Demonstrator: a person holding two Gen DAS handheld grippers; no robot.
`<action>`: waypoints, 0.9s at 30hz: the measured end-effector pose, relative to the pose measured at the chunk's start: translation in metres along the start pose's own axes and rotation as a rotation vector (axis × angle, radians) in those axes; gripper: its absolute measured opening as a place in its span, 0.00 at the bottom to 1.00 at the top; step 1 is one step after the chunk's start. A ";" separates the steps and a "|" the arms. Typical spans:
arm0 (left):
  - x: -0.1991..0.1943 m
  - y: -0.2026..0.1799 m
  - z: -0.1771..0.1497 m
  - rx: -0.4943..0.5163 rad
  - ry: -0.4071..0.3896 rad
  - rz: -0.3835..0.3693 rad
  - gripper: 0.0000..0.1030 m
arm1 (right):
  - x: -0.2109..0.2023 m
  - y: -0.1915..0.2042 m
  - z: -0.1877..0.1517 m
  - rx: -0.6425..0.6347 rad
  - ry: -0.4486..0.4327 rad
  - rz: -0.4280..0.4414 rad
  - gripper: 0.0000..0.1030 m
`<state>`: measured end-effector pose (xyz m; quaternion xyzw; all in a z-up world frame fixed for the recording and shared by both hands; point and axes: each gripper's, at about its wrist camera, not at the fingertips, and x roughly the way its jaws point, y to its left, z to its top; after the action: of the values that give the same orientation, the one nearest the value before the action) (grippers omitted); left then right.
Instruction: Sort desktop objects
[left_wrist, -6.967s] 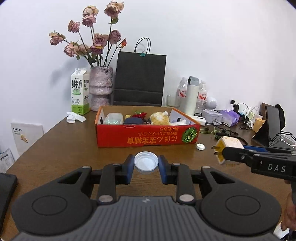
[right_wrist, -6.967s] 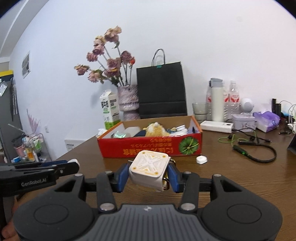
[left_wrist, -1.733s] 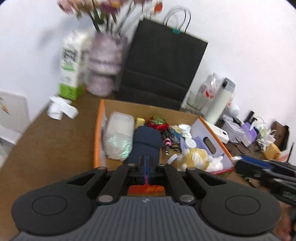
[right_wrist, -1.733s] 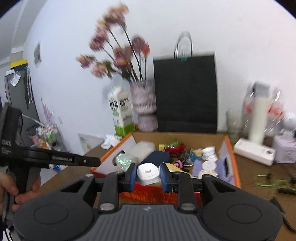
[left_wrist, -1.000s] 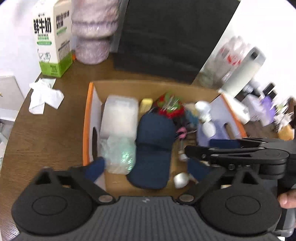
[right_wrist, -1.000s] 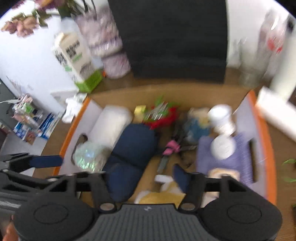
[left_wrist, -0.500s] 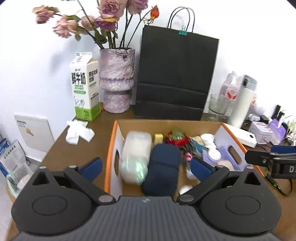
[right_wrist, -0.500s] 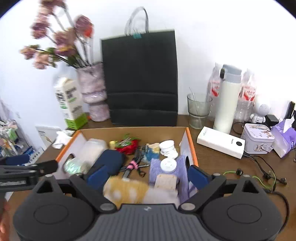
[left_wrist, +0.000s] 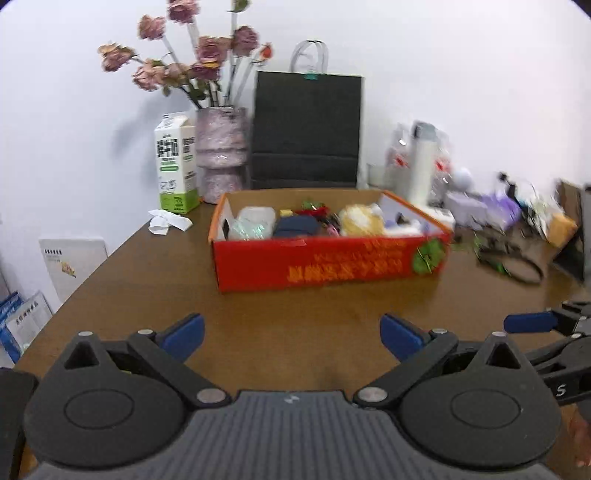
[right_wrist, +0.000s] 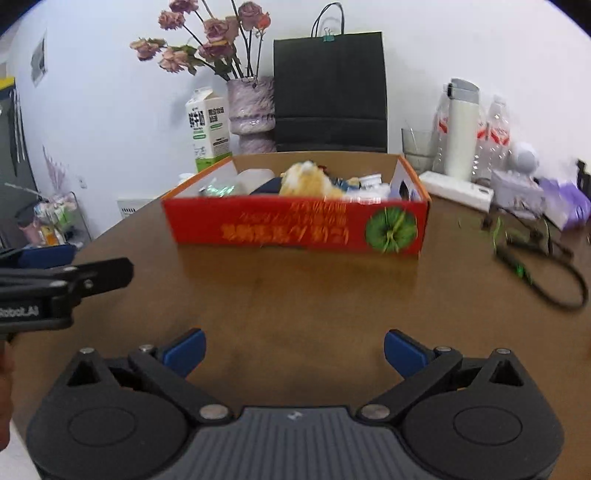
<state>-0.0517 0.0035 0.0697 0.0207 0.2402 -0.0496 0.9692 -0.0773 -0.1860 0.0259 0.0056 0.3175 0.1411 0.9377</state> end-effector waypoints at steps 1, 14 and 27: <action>-0.006 -0.001 -0.006 0.019 -0.006 0.001 1.00 | -0.008 0.001 -0.009 0.002 -0.016 0.010 1.00; -0.029 -0.011 -0.051 -0.031 -0.045 0.052 1.00 | -0.067 -0.011 -0.038 0.057 -0.200 -0.076 1.00; 0.045 -0.003 -0.024 -0.049 0.100 0.037 1.00 | 0.019 0.001 -0.017 0.065 -0.060 -0.147 1.00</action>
<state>-0.0238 -0.0023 0.0276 0.0040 0.2892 -0.0247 0.9570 -0.0731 -0.1814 0.0010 0.0168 0.2934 0.0612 0.9539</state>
